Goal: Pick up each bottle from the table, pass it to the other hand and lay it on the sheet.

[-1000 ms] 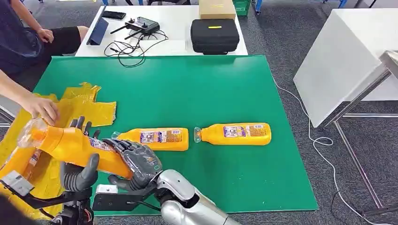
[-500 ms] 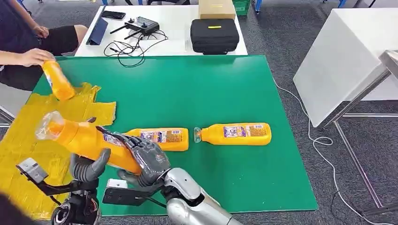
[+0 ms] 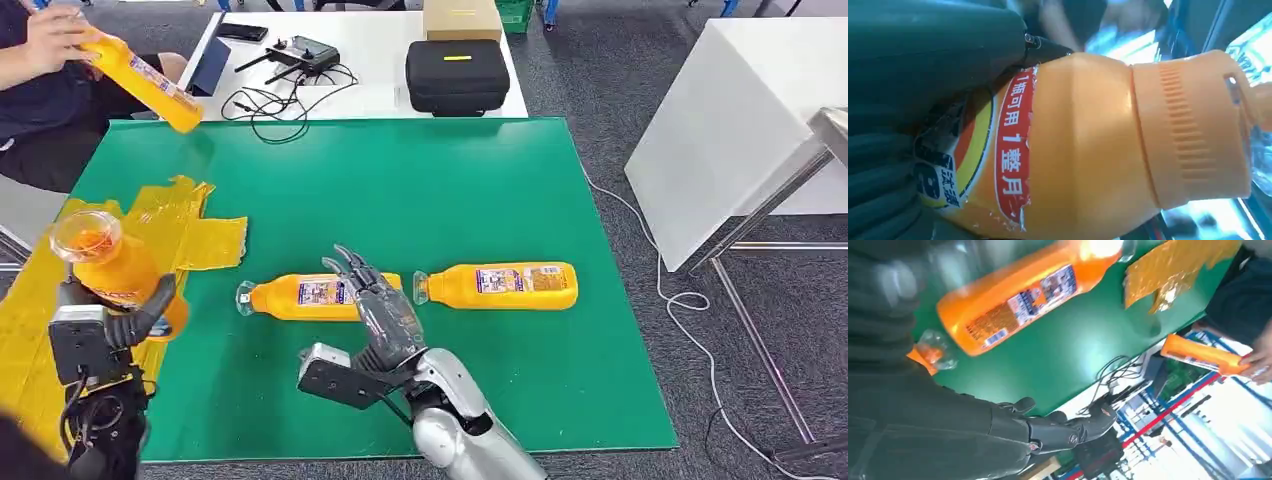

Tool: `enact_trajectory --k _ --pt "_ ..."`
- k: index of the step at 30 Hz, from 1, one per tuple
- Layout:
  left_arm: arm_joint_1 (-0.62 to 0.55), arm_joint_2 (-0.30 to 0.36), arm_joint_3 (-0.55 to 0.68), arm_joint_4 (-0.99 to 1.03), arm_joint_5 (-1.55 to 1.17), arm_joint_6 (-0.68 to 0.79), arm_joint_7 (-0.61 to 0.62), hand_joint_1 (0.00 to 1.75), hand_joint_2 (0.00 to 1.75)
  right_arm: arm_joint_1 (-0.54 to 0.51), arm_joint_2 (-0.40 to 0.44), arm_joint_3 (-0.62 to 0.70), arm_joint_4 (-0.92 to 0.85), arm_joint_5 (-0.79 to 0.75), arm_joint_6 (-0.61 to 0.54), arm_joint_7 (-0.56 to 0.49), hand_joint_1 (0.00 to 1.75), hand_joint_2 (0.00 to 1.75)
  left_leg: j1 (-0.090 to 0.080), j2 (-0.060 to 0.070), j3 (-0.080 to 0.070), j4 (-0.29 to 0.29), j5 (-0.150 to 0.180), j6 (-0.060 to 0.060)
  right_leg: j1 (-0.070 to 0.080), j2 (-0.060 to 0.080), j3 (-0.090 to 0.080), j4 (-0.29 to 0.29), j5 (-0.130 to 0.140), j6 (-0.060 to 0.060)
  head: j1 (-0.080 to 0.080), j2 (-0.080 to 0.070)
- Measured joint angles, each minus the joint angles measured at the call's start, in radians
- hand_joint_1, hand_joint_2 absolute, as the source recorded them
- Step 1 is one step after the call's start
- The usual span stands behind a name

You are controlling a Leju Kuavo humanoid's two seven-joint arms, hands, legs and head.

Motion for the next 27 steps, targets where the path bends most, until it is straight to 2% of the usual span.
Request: enact_trajectory --k 6,12,20,27 --pt "-0.096 0.042 0.012 0.178 -0.209 0.231 -0.031 1.75 1.75 0.012 -0.007 -0.025 -0.007 -0.001 -0.004 -0.013 0.00 0.00 0.000 0.000 0.000 0.000 0.000 0.000 0.000 0.000 0.000 0.000 0.000 0.000 0.000 0.000" --pt "-0.161 0.061 -0.023 0.366 -0.313 0.250 -0.002 1.75 1.75 0.028 -0.016 -0.027 -0.007 0.000 -0.003 -0.018 0.00 0.00 -0.001 -0.001 0.000 0.000 0.000 0.000 0.000 0.000 0.000 0.000 0.000 0.000 0.000 0.000" --pt "-0.219 0.077 -0.180 0.563 -0.623 0.289 0.220 1.75 1.75 0.045 -0.025 -0.027 -0.008 0.017 0.015 -0.023 0.00 0.00 -0.001 0.000 -0.001 0.000 0.000 0.000 -0.001 0.000 0.000 0.000 0.000 0.000 0.000 0.000" --pt "-0.254 0.112 -0.236 0.655 -0.695 0.294 0.301 1.75 1.75 0.045 -0.039 -0.026 -0.009 0.019 0.027 -0.043 0.00 0.00 0.000 0.003 0.001 0.000 0.000 0.000 -0.001 0.004 0.001 0.001 0.000 0.000 0.000 0.000"
